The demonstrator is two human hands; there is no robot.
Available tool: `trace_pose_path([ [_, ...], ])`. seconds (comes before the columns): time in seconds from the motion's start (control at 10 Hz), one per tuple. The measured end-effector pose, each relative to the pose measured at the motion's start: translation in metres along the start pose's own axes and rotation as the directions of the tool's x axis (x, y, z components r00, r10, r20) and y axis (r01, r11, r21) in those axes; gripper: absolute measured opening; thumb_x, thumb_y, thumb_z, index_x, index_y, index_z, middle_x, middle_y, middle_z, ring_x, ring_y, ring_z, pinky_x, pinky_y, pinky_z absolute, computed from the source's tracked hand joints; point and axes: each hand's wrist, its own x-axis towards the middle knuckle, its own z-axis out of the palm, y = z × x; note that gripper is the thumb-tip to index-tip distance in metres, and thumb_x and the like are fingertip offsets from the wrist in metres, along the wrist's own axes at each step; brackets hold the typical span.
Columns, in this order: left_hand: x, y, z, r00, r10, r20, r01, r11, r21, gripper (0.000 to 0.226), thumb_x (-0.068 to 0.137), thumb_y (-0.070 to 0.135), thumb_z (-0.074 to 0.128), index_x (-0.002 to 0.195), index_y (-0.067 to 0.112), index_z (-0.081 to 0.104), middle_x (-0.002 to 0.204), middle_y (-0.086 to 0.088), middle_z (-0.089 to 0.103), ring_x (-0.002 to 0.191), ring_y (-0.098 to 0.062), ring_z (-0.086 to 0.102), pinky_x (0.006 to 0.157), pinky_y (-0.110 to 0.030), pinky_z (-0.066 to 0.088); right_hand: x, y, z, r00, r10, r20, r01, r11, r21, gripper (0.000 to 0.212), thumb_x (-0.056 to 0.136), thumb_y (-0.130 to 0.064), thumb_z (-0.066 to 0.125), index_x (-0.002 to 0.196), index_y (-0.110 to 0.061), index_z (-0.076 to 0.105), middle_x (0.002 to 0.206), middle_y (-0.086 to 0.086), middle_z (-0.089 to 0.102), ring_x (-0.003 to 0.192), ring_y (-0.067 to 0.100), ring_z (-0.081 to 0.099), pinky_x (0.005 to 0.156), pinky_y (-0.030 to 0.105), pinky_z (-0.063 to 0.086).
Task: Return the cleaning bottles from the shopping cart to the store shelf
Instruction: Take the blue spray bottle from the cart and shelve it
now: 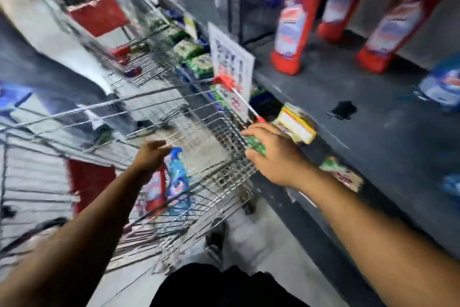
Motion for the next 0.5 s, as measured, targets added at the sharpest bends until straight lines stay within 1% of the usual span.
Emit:
trace_pose_path([
  [0.1,0.051,-0.052,-0.039,0.984,-0.17,-0.048,0.174,0.981,0.087,0.021,0.084,0.006,0.061,0.068,0.017,0.055,0.039,0.003,0.044,0.032,-0.007,0.035,0.037,-0.018,0.026,0.104,-0.021,0.06,0.979,0.019,0.201,-0.009,0.999,-0.049,0.04,0.084,-0.021,0.061,0.124,-0.018,0.057,0.13,0.009,0.057,0.117,0.024,0.054,0.095,0.022,0.035],
  [0.2,0.072,-0.078,-0.049,0.971,-0.229,-0.074,0.237,0.963,0.132,0.003,0.085,0.002,0.06,0.083,0.004,0.061,0.047,-0.004,0.053,0.044,-0.012,0.044,0.038,-0.019,0.032,0.154,-0.023,0.103,0.939,0.071,0.338,-0.054,0.997,-0.061,0.041,0.085,-0.022,0.061,0.124,-0.016,0.055,0.128,0.01,0.06,0.114,0.025,0.058,0.094,0.026,0.041],
  [0.3,0.11,-0.133,-0.053,0.927,-0.375,0.005,0.363,0.902,0.233,0.028,0.086,0.002,0.06,0.11,-0.012,0.058,0.057,-0.003,0.049,0.044,-0.002,0.052,0.041,-0.013,0.039,0.216,-0.013,0.185,0.866,0.15,0.478,-0.112,0.988,-0.107,0.036,0.085,-0.019,0.059,0.121,-0.013,0.057,0.12,0.011,0.065,0.106,0.027,0.062,0.086,0.027,0.046],
  [0.4,0.121,-0.166,-0.04,0.829,-0.54,0.146,0.491,0.827,0.273,0.018,0.084,0.002,0.062,0.098,-0.009,0.062,0.06,0.0,0.052,0.041,-0.002,0.055,0.047,-0.013,0.05,0.243,0.004,0.24,0.804,0.235,0.546,-0.17,0.971,-0.169,0.024,0.082,-0.015,0.057,0.106,-0.012,0.06,0.106,0.013,0.067,0.098,0.03,0.062,0.08,0.032,0.047],
  [0.5,0.125,-0.22,-0.002,0.686,-0.677,0.268,0.598,0.734,0.322,0.018,0.081,0.009,0.065,0.098,0.003,0.062,0.079,-0.006,0.06,0.061,-0.014,0.06,0.054,-0.018,0.054,0.263,0.031,0.305,0.751,0.349,0.56,-0.289,0.937,-0.196,0.021,0.08,-0.014,0.058,0.1,-0.021,0.055,0.092,0.005,0.053,0.087,0.02,0.051,0.075,0.029,0.041],
])
